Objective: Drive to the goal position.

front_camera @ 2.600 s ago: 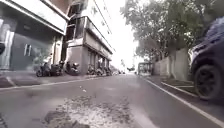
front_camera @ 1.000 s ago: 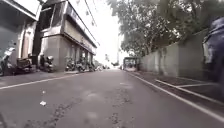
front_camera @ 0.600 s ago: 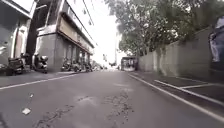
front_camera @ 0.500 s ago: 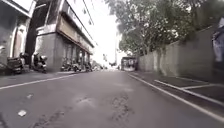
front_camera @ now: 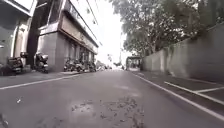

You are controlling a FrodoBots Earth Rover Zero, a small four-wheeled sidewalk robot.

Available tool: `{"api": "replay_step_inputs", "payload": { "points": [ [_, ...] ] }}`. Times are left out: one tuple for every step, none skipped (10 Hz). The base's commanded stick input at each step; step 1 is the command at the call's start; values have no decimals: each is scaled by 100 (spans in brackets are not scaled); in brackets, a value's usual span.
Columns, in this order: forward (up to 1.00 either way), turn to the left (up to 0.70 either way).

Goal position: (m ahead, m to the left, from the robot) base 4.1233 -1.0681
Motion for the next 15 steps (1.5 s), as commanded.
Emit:
{"api": "replay_step_inputs", "payload": {
  "points": [
    [70, 0],
    [70, 0],
    [70, 0],
    [70, 0],
    [70, 0],
    [70, 0],
    [70, 0],
    [70, 0],
    [70, 0],
    [70, 0],
    [70, 0],
    [70, 0],
    [70, 12],
    [70, 14],
    [70, 14]
  ]
}}
